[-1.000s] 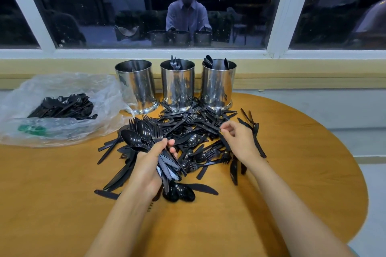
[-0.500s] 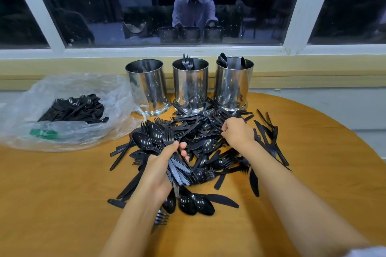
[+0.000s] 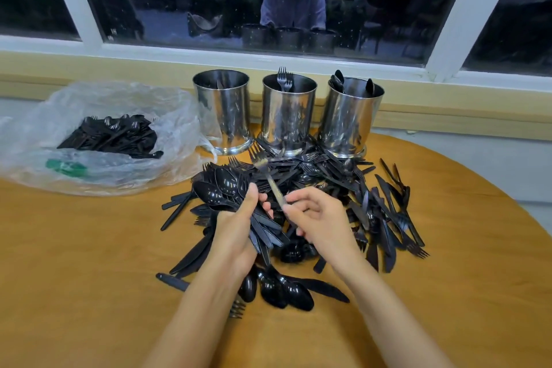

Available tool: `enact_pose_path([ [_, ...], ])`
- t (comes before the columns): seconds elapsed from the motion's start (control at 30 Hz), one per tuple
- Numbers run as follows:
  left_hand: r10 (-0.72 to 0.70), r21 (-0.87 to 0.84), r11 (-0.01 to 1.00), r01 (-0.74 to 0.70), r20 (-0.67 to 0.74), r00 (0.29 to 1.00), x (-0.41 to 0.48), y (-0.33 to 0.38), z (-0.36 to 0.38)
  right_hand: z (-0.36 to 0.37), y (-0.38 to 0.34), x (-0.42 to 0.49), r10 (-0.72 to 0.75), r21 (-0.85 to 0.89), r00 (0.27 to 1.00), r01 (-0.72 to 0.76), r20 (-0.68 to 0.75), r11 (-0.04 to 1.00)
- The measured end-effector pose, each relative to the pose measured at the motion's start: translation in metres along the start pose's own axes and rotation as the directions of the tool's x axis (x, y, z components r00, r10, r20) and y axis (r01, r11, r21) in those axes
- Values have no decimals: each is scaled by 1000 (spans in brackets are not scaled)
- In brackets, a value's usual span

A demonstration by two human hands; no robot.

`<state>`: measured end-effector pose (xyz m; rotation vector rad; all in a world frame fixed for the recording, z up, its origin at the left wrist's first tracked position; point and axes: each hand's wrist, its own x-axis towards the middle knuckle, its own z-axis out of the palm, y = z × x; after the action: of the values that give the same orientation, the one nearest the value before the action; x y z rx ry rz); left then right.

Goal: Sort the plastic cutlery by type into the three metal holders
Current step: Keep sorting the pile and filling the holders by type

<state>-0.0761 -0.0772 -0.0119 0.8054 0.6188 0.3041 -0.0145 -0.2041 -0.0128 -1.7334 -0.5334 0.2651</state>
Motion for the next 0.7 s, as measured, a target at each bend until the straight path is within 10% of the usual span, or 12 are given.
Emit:
enact_pose_path([
  [0.43, 10, -33, 999, -12, -52, 999, 10, 1, -5, 6, 5, 0, -70, -157, 980, 100, 188, 983],
  [0.7, -27, -74, 997, 29, 29, 999, 18, 11, -12, -69, 37, 80, -65, -741, 984, -81, -166, 667],
])
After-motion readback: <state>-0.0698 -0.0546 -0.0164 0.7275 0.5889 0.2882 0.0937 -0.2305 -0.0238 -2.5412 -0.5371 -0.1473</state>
